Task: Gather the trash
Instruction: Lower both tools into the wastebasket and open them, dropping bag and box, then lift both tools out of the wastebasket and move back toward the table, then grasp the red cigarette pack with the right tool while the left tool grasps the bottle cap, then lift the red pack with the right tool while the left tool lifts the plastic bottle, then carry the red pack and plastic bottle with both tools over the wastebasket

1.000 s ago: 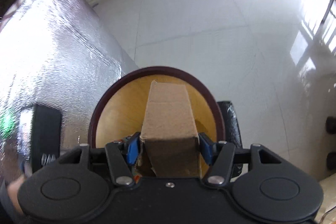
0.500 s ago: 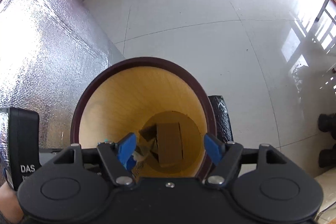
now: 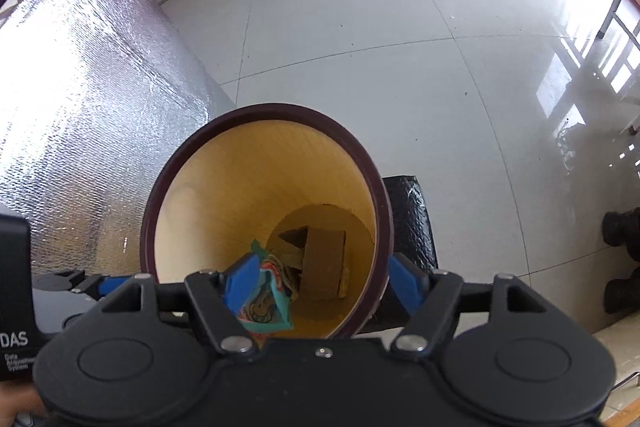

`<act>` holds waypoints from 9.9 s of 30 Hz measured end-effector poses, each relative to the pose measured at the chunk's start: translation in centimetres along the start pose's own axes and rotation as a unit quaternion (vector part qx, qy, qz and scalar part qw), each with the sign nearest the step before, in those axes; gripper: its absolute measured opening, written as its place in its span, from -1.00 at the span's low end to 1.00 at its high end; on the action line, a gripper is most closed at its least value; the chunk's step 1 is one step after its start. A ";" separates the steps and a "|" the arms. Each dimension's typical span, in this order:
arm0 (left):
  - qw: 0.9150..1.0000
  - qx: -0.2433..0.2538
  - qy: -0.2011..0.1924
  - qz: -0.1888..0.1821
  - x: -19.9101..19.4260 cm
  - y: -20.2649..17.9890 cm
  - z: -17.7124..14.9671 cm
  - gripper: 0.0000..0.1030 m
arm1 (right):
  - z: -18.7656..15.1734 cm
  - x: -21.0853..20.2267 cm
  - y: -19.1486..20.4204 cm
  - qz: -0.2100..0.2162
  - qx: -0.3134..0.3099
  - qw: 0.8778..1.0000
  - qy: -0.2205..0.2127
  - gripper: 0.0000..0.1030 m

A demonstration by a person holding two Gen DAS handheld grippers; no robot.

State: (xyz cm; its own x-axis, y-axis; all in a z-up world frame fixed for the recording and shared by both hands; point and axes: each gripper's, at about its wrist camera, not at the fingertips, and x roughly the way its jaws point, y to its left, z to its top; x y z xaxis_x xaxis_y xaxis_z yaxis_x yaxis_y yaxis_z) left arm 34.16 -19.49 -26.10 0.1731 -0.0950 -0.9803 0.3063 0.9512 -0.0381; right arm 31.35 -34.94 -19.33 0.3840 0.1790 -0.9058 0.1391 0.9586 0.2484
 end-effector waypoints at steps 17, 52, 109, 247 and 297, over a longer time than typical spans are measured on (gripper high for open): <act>0.999 -0.018 -0.047 -0.005 -7.9 1.1 -3.3 1.00 | -2.3 -7.4 0.4 -0.010 -0.031 0.998 -0.058 1.00; 0.970 -0.030 -0.241 -0.032 -25.1 1.8 -13.3 1.00 | -12.0 -22.6 1.3 -0.055 -0.044 0.977 -0.200 1.00; 0.877 -0.231 -0.404 0.123 -33.7 32.9 -22.7 1.00 | -7.0 -18.3 31.0 0.059 -0.196 0.913 -0.353 1.00; 0.876 -0.148 -0.452 0.082 -37.3 16.7 -22.3 0.19 | -10.2 -24.6 24.2 0.089 -0.183 0.920 -0.336 -0.03; 0.992 0.120 -0.033 0.033 -8.0 -0.1 -1.0 0.20 | -9.0 -12.0 -2.2 0.005 -0.006 0.979 -0.202 -0.02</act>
State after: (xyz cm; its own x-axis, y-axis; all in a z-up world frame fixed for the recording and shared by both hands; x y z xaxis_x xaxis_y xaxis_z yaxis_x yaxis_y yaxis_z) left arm 31.82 -18.51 -18.41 0.2577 -0.0617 -0.9643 0.5055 0.8591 0.0801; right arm 18.21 -37.18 -12.04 0.7155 0.0892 -0.6929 0.1237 0.9600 0.2513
